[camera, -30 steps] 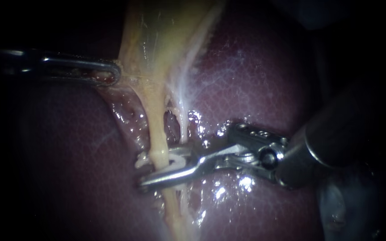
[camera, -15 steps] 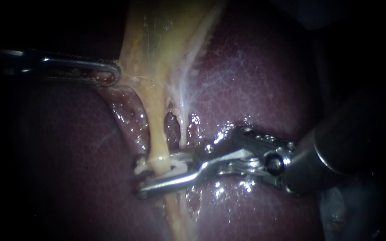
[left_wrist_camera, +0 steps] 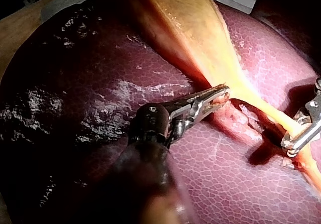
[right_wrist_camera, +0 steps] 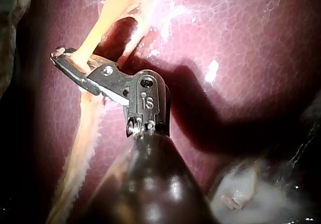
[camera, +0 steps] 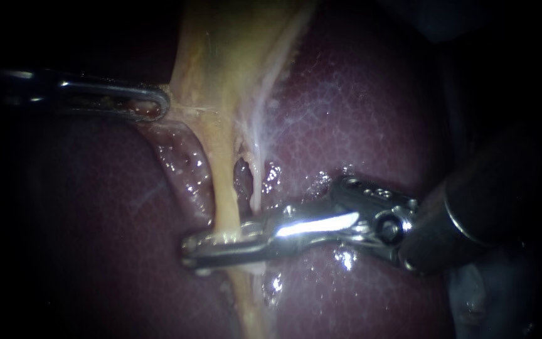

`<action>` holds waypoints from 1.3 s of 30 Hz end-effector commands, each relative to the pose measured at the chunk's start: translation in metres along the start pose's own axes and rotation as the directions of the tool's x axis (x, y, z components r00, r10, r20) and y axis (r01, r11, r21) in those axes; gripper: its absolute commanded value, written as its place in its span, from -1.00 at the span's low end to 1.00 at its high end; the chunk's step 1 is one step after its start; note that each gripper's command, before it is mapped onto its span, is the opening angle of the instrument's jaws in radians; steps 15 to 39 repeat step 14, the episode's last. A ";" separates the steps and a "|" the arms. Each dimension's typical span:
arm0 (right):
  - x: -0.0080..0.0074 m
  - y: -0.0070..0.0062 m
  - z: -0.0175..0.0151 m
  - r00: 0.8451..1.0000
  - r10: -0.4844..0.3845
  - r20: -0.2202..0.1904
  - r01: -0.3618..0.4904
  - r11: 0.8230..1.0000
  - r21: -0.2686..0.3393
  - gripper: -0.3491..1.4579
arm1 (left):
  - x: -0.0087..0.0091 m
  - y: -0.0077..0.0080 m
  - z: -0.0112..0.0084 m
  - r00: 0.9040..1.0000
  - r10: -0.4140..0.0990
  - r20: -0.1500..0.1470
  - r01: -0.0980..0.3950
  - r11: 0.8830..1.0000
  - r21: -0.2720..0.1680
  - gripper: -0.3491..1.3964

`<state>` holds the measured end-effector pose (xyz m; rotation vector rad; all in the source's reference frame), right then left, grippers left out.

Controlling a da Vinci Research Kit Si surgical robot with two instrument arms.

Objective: Clipping second clip left tube

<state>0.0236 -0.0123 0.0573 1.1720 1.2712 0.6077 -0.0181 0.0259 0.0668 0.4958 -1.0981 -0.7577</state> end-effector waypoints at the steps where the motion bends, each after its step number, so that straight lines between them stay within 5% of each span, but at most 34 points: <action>1: -0.0001 0.0001 0.0000 1.000 -0.001 0.000 0.001 1.000 0.000 -1.00 | 0.0000 0.0000 0.0000 1.000 0.000 0.000 0.000 1.000 0.000 -1.00; 39: -0.0002 0.0008 -0.0001 1.000 -0.002 0.001 0.002 1.000 0.000 -1.00 | 0.0000 0.0000 0.0000 1.000 0.000 0.000 0.000 1.000 0.000 -1.00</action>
